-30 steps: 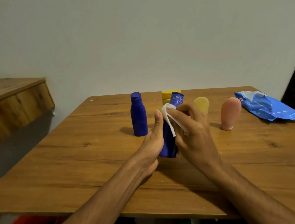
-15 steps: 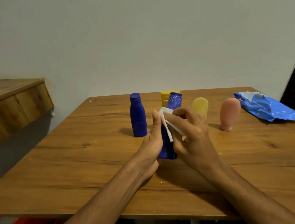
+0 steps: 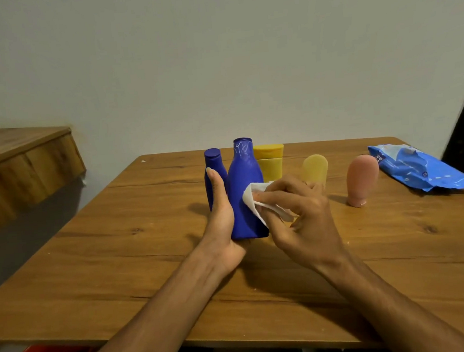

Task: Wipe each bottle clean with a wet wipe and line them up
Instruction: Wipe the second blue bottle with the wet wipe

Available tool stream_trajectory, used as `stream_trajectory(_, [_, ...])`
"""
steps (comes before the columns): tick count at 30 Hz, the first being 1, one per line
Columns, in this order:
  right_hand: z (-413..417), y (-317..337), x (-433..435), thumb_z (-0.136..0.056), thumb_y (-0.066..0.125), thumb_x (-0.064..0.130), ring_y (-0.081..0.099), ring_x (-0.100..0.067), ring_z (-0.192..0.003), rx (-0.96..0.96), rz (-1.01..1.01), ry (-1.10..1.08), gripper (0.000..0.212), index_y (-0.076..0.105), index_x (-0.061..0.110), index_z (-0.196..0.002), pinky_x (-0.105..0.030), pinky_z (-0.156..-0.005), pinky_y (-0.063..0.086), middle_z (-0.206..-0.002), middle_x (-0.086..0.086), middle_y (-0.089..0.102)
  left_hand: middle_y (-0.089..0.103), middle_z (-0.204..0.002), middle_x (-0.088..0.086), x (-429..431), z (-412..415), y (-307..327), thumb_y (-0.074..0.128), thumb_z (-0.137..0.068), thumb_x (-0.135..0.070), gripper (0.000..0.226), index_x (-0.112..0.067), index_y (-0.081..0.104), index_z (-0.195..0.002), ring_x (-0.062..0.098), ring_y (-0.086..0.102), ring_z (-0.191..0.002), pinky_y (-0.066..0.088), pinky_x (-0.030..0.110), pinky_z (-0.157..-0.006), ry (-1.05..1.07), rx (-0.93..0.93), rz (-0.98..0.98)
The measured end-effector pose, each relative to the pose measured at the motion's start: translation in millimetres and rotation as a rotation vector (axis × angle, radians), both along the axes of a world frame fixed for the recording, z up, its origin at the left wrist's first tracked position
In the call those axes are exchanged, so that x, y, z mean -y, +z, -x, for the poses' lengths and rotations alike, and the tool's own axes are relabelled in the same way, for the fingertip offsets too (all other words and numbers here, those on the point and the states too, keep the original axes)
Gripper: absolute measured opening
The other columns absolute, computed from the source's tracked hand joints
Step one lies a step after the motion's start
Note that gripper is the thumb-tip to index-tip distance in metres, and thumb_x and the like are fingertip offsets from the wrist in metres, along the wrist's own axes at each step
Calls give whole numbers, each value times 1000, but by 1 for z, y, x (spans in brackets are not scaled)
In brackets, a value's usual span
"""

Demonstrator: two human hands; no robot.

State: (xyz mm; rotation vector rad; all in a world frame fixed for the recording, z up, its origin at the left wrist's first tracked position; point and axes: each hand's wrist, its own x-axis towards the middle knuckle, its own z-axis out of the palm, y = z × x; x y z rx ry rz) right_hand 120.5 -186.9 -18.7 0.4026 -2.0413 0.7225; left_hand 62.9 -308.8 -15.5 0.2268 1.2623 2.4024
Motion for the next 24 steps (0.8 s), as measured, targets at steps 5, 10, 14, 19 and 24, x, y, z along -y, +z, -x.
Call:
stream_trajectory(5, [-2, 2, 1, -80, 63, 24, 59, -9, -95, -45, -54, -21, 15, 75, 19, -87, -36, -78, 31, -86, 5, 63, 74, -91, 8, 0, 1, 0, 33, -81, -81, 83, -13, 74, -101, 23, 71, -81, 56, 40, -76, -2, 14, -6])
stream_trajectory(10, [-3, -1, 4, -80, 61, 22, 54, -9, -89, -94, -137, -41, 15, 73, 17, -87, -34, -77, 29, -85, 3, 62, 75, -94, 7, 3, 3, 2, 28, -83, -81, 84, -14, 79, -89, 22, 71, -82, 54, 44, -86, -47, -8, -17])
stream_trajectory(14, [1, -2, 0, -85, 56, 25, 57, -15, -91, -64, -100, -84, 25, 71, 15, -103, -31, -76, 32, -98, -2, 65, 71, -105, 13, 0, 0, -1, 40, -81, -78, 80, -12, 66, -117, 29, 68, -96, 54, 46, -88, 36, -43, 50])
stream_trajectory(19, [1, 0, -2, -87, 52, 26, 59, -25, -87, -81, -65, -104, 33, 69, 7, -107, -37, -65, 48, -100, -9, 64, 67, -121, 19, -5, 0, -1, 59, -59, -85, 96, -16, 60, -126, 38, 64, -112, 47, 61, -99, 90, -71, 97])
stream_trajectory(24, [1, 1, -2, -88, 53, 25, 59, -23, -89, -103, 0, -89, 30, 67, 8, -108, -41, -66, 51, -100, -9, 63, 68, -120, 18, -4, 5, -5, 60, -51, -90, 105, -18, 60, -127, 38, 65, -110, 49, 61, -95, 69, -102, 145])
